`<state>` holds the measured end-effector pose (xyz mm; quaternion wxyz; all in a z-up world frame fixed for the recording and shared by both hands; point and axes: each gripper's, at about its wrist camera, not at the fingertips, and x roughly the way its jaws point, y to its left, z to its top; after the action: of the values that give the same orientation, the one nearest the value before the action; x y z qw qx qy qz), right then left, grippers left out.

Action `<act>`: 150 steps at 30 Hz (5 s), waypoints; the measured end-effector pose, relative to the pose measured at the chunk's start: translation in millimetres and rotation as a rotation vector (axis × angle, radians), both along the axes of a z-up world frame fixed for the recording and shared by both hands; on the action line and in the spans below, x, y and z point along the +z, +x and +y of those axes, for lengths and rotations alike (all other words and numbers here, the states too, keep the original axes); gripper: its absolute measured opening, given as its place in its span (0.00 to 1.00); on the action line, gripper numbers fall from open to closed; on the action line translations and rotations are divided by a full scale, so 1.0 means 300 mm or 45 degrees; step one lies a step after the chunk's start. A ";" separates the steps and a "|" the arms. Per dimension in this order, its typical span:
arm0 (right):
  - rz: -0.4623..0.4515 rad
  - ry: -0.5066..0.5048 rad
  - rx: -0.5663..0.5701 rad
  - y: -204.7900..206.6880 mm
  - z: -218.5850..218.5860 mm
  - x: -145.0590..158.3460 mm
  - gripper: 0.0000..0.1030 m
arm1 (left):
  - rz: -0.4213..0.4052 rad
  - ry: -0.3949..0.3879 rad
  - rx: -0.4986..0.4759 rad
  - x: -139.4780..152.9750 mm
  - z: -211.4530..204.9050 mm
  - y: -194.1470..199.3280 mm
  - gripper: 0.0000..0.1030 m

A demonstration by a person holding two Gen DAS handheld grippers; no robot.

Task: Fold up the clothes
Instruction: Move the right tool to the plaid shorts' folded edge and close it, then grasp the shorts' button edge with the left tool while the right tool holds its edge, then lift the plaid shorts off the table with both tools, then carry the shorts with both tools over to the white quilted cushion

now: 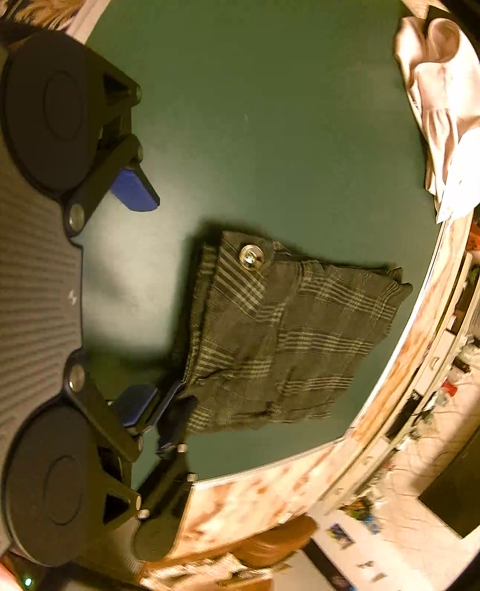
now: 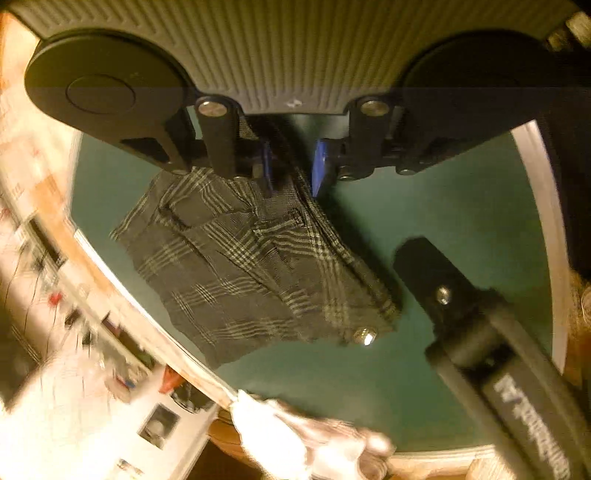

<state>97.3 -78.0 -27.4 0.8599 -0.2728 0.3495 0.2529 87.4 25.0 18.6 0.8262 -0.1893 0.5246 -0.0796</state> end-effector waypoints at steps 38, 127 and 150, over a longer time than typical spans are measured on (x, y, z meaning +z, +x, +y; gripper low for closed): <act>0.794 1.068 -0.956 0.191 -0.475 -0.034 0.31 | 0.046 -0.052 0.126 -0.056 -0.011 0.032 0.99; 0.925 0.891 -0.368 0.389 -0.149 0.000 0.22 | 0.115 -0.434 0.276 -0.102 0.709 -0.061 0.19; 0.725 0.847 -0.077 0.254 0.148 0.392 0.17 | -0.238 -0.206 0.440 0.276 0.756 -0.488 0.17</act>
<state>173.5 -33.6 90.1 0.7773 0.1102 0.4800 0.3915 -59.1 251.9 101.5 0.8548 -0.3338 0.3974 0.0042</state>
